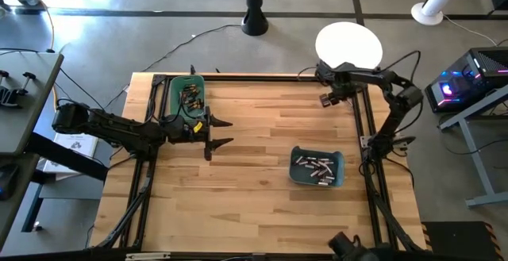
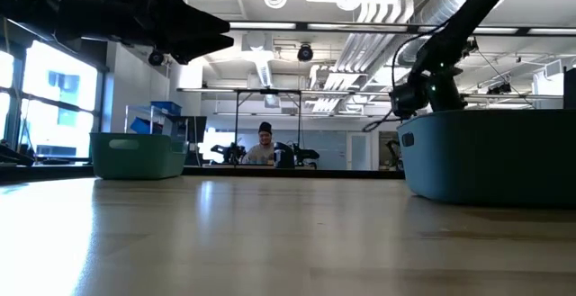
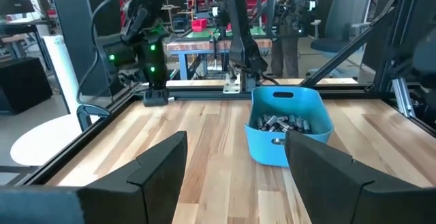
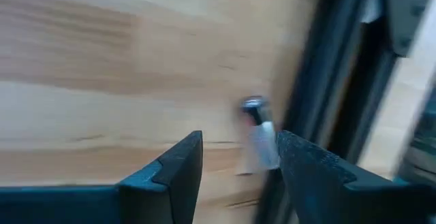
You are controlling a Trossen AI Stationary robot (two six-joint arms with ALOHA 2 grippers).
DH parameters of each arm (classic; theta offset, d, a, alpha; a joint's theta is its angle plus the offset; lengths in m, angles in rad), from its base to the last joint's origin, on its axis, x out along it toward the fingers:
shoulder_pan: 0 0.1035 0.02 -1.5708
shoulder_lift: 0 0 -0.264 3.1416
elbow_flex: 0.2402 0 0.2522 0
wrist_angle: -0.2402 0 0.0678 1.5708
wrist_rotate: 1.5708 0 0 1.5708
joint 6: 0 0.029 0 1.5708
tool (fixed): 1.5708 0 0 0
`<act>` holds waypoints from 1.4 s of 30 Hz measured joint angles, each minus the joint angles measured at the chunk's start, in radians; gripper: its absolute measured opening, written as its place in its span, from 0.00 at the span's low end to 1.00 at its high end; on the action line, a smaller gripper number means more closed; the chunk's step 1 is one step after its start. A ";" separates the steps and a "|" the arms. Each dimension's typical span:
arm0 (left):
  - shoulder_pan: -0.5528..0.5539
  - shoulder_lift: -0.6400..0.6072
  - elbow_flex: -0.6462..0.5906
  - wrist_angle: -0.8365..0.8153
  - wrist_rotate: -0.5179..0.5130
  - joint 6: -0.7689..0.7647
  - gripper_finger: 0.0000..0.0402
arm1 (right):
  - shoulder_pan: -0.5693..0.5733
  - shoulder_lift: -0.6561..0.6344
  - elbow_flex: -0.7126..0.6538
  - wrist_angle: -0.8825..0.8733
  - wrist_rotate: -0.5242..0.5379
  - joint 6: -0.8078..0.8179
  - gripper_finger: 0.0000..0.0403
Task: Sort batteries
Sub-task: Put the silver battery into the blue bin
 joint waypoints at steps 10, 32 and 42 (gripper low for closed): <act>0.001 0.000 0.000 -0.002 0.000 0.000 0.59 | 0.044 0.167 0.048 -0.113 0.159 -0.041 0.44; 0.000 0.000 0.000 -0.032 0.000 -0.002 0.59 | 0.025 0.174 0.115 -0.179 -0.129 -0.342 0.36; 0.000 0.000 0.000 -0.040 0.000 -0.018 0.59 | 0.045 0.167 0.059 -0.112 -0.173 -0.357 0.08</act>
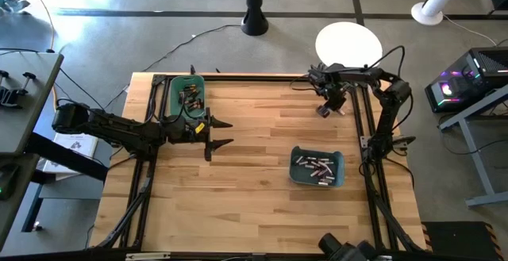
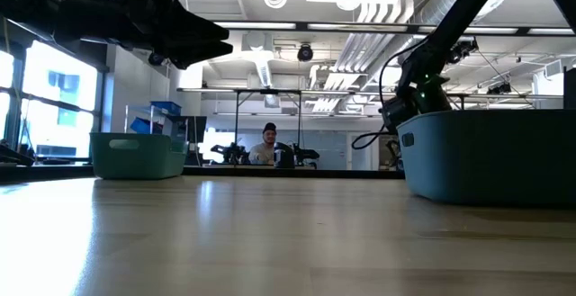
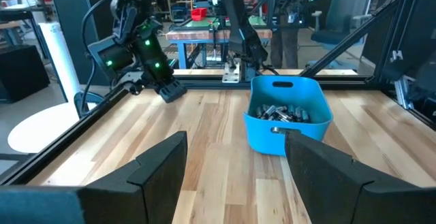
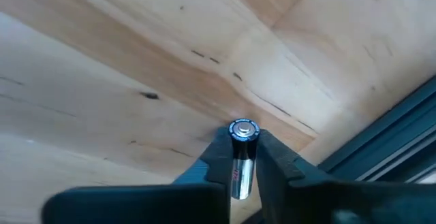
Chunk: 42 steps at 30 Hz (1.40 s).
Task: Sort batteries
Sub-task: Put the silver battery into the blue bin
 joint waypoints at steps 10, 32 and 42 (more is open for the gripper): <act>-0.001 0.000 0.000 -0.002 0.000 0.000 0.59 | 0.281 -0.206 -0.017 0.057 0.017 0.068 0.03; -0.002 0.000 0.000 0.038 -0.001 -0.008 0.59 | 1.409 -0.543 -0.017 0.179 0.099 0.806 0.03; -0.002 0.000 0.000 0.063 -0.001 -0.007 0.59 | 1.320 -0.397 -0.017 0.074 0.073 0.846 0.12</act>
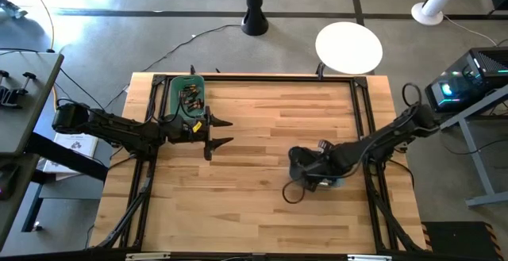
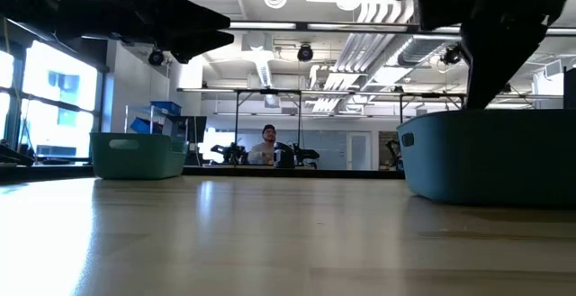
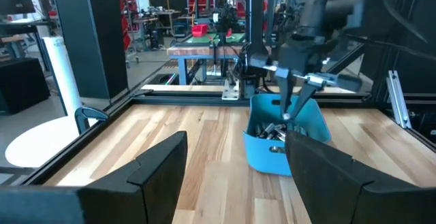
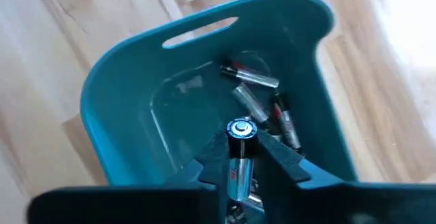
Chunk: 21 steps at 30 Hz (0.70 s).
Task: Sort batteries
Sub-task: Put the silver battery into the blue bin, then move the green bin to the upper right of the table
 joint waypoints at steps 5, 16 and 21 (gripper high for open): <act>0.000 0.000 0.000 -0.001 0.000 0.000 0.59 | -0.061 0.001 0.000 0.010 -0.115 -0.041 0.30; 0.002 0.000 0.000 -0.002 0.000 0.000 0.59 | -0.064 -0.014 0.002 0.272 -0.097 0.234 0.54; 0.002 0.000 0.000 -0.001 -0.002 0.000 0.59 | -0.064 0.048 0.002 0.329 -0.062 0.379 0.49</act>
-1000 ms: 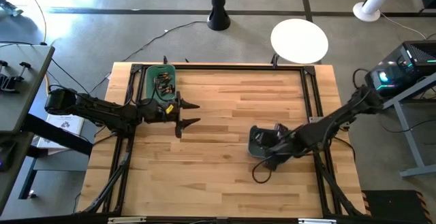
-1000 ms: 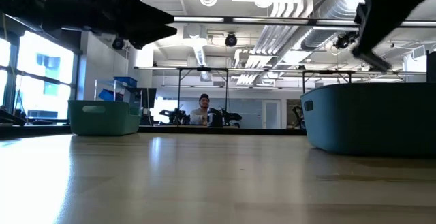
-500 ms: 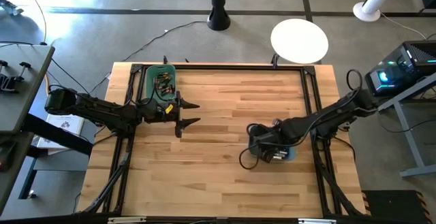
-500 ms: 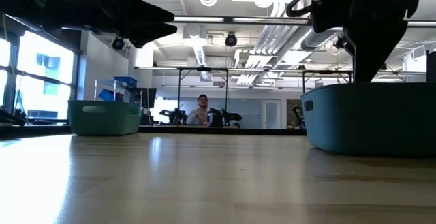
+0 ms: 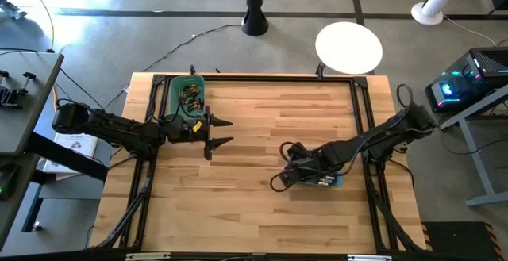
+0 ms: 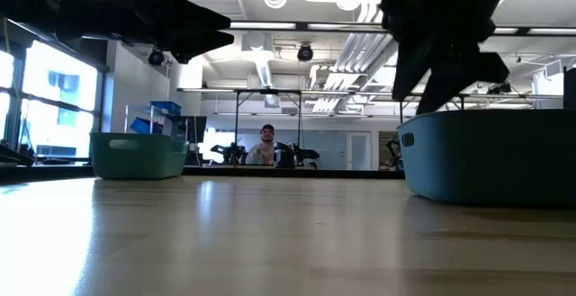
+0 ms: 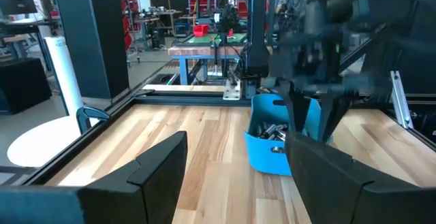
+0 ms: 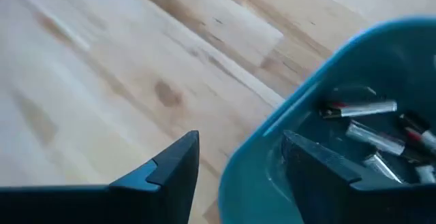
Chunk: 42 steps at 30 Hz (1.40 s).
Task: Sort batteries
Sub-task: Move the green bin to the upper right of the table
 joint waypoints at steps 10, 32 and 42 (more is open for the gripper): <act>0.000 0.000 0.000 -0.001 -0.001 0.006 0.59 | -0.050 0.127 0.002 0.007 -0.040 0.039 0.36; 0.000 -0.078 0.000 -0.095 -0.076 0.008 0.59 | -0.127 0.127 0.059 -0.010 -0.019 -0.562 0.00; 0.000 -0.258 0.000 -0.312 -0.137 -0.005 0.59 | -0.257 0.127 0.059 -0.028 -0.072 -1.018 0.00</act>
